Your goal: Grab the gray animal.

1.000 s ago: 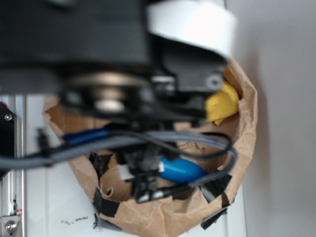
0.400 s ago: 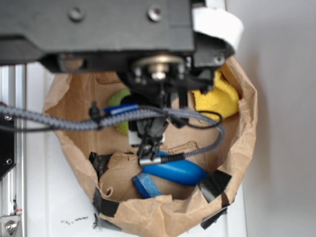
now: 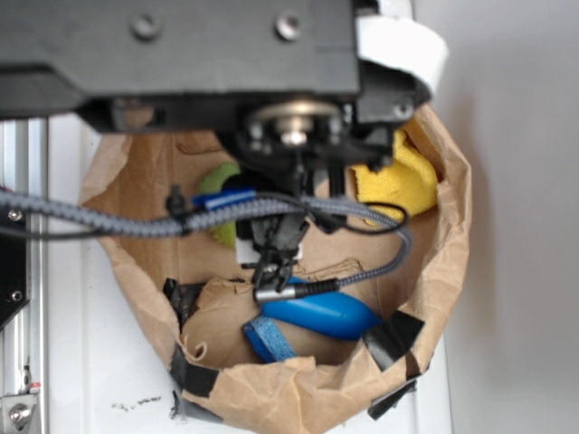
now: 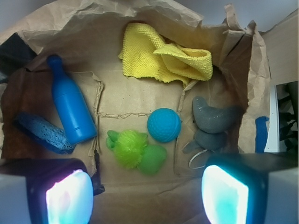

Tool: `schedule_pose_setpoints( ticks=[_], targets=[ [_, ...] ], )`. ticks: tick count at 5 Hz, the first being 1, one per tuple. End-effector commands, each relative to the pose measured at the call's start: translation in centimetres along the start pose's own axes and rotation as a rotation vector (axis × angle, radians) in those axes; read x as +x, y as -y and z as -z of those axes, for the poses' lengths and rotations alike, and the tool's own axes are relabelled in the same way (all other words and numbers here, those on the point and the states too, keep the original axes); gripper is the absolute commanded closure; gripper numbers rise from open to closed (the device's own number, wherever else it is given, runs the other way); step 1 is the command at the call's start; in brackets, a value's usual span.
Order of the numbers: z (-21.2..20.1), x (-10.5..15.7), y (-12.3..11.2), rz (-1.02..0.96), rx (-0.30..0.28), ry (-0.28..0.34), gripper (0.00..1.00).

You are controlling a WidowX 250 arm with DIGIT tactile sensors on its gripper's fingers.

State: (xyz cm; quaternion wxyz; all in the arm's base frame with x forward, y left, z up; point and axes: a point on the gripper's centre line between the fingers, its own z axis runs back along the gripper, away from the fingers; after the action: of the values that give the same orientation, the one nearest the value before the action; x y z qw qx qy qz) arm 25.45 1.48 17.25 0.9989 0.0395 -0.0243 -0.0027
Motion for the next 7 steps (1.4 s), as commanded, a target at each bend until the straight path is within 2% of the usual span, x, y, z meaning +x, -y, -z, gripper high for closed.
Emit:
schedule_pose_setpoints(
  ticks=[1, 2, 4, 5, 7],
  targets=[
    [5.5, 2.1, 0.5, 0.038, 0.057, 0.008, 0.00],
    [7.1, 2.4, 1.2, 0.059, 0.059, -0.005, 0.00],
    [8.8, 2.3, -0.8, 0.059, 0.030, -0.025, 0.00],
    [8.1, 1.4, -1.4, 0.063, 0.026, -0.002, 0.00],
    [7.2, 0.8, -4.2, 0.018, 0.035, 0.009, 0.00]
  ],
)
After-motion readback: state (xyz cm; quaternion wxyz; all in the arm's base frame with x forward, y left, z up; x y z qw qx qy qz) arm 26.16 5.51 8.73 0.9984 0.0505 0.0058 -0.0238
